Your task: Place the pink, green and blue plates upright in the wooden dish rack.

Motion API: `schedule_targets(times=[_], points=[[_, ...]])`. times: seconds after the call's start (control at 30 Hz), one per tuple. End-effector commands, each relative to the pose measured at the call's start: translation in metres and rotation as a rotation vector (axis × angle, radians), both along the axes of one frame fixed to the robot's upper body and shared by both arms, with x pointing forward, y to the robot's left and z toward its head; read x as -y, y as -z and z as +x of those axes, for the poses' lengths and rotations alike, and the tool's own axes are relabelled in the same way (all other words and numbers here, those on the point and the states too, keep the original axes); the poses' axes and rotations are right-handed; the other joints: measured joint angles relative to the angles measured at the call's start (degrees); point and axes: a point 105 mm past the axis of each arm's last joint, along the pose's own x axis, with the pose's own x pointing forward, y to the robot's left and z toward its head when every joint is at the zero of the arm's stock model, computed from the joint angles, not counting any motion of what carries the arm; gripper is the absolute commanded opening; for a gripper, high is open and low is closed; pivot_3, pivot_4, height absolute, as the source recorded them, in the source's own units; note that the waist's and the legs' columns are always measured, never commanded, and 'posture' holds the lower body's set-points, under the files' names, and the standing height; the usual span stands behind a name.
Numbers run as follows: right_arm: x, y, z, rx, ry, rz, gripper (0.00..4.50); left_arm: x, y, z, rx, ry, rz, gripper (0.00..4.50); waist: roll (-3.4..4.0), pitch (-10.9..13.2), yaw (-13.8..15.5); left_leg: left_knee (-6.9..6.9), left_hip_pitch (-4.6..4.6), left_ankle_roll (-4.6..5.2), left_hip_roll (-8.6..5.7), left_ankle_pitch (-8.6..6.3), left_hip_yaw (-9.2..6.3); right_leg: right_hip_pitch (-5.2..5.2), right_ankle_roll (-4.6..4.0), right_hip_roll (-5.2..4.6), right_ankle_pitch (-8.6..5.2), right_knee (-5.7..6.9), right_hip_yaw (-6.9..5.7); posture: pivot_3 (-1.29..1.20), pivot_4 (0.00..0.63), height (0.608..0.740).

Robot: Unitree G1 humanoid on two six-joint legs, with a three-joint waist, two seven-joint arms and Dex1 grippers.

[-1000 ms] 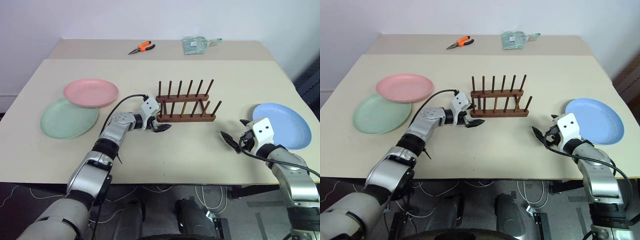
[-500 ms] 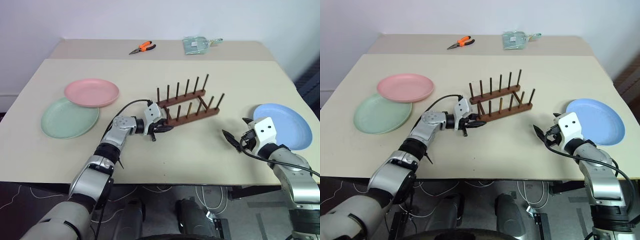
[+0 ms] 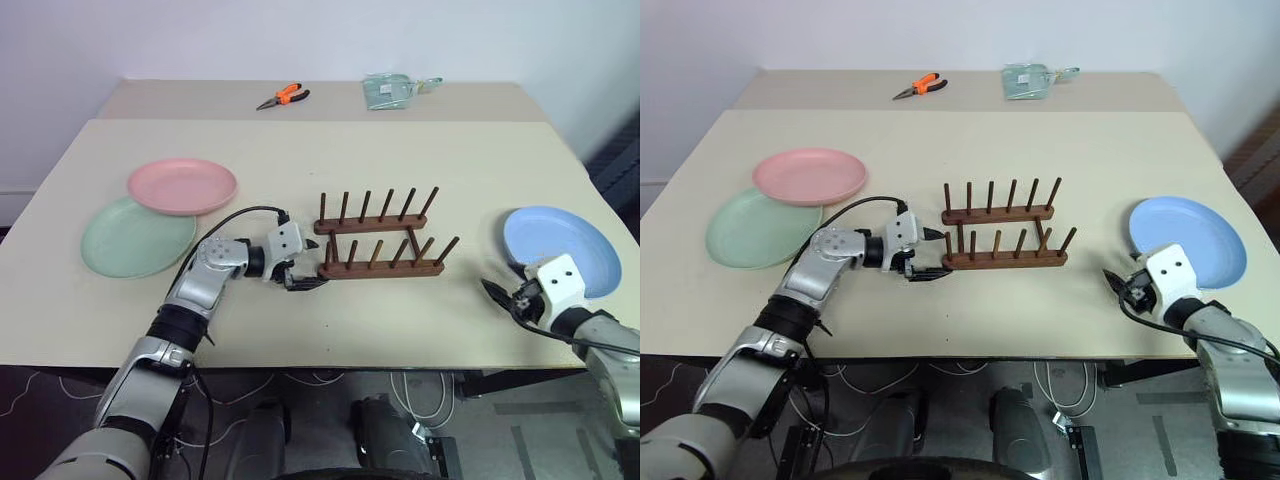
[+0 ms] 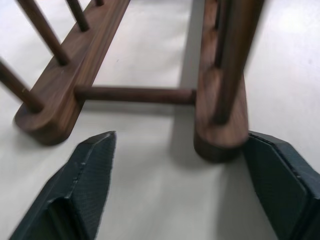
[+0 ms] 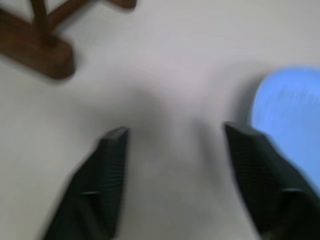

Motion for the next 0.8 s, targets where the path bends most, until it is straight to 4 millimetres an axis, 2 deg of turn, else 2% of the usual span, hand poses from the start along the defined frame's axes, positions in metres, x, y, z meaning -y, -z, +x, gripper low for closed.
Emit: schedule_targets(times=[0.03, 0.1, 0.13, 0.2, 0.37, 0.4, 0.47, 0.53, 0.6, 0.8], points=[[-0.019, -0.018, -0.008, 0.01, -0.121, 0.017, 1.11, -0.018, 0.002, -0.014, -0.07, -0.013, 0.003, 3.15, 0.14, -0.1, -0.3, -0.01, 0.0, 0.0, 0.0, 0.0, 0.01, 0.0, 0.0, 0.0, 0.0, 0.0, 0.02, 0.0, 0.15, 0.74], [-0.034, -0.012, -0.014, -0.039, -0.189, 0.022, 0.14, -0.017, 0.004, -0.031, -0.141, 0.021, 0.008, 2.22, 0.17, -0.1, -0.7, -0.01, 0.02, 0.0, 0.01, 0.0, 0.01, 0.02, -0.01, 0.0, -0.01, 0.01, 0.01, 0.0, 0.15, 0.74], [-0.04, -0.01, -0.016, -0.056, -0.209, 0.023, 0.0, -0.015, 0.006, -0.041, -0.174, 0.049, 0.018, 1.66, 0.16, -0.1, -0.8, -0.01, 0.03, 0.0, 0.02, 0.0, 0.01, 0.03, -0.02, 0.0, -0.01, 0.02, 0.01, 0.0, 0.15, 0.74], [-0.049, -0.005, -0.015, -0.065, -0.217, 0.025, 0.0, -0.008, 0.01, -0.054, -0.197, 0.084, 0.028, 0.69, 0.19, -0.1, -0.8, 0.0, 0.04, 0.0, 0.03, 0.0, -0.01, 0.07, -0.05, 0.0, -0.03, 0.01, 0.01, 0.0, 0.15, 0.74], [-0.069, 0.006, -0.003, -0.06, -0.219, 0.02, 0.0, 0.017, 0.015, -0.063, -0.211, 0.082, -0.014, 0.69, 0.23, -0.1, -0.1, 0.12, 0.0, 0.0, 0.01, -0.01, 0.01, 0.1, -0.19, -0.03, -0.11, -0.03, 0.01, 0.0, 0.15, 0.74], [-0.072, 0.009, 0.002, -0.047, -0.208, 0.002, 0.0, 0.022, 0.02, -0.06, -0.187, 0.056, -0.005, 0.69, 0.23, -0.2, 0.2, 0.15, -0.01, 0.0, 0.0, -0.01, 0.02, 0.1, -0.19, -0.03, -0.11, -0.05, 0.01, 0.0, 0.15, 0.74], [-0.075, 0.015, 0.013, -0.032, -0.173, -0.016, 0.0, 0.027, 0.026, -0.046, -0.131, -0.023, 0.0, 0.69, 0.24, -0.2, 0.7, 0.17, -0.03, 0.0, -0.01, -0.01, 0.02, 0.1, -0.19, -0.03, -0.11, -0.07, 0.02, 0.0, 0.15, 0.74], [-0.079, 0.019, 0.025, -0.01, -0.146, -0.023, 0.0, 0.024, 0.031, -0.018, -0.121, -0.222, -0.017, 0.69, 0.25, -0.2, 0.9, 0.22, -0.04, 0.0, -0.06, -0.01, 0.02, 0.14, -0.19, -0.07, -0.11, -0.1, 0.02, 0.0, 0.15, 0.74], [-0.084, 0.02, 0.038, 0.017, -0.123, -0.029, 0.0, 0.021, 0.03, -0.001, -0.083, -0.319, -0.033, 0.69, 0.17, -0.3, 0.7, 0.33, 0.02, 0.0, -0.07, 0.0, -0.01, 0.28, -0.18, -0.06, -0.08, -0.11, 0.01, 0.0, 0.15, 0.74], [-0.08, 0.017, 0.074, 0.083, -0.023, -0.05, 0.0, 0.014, 0.031, 0.018, -0.069, -0.419, -0.063, 0.69, 0.16, -0.4, -0.2, 0.06, 0.85, 0.01, -0.04, -0.01, 0.03, 0.88, -0.19, -0.03, -0.07, -0.13, 0.03, 0.0, 0.15, 0.74]])
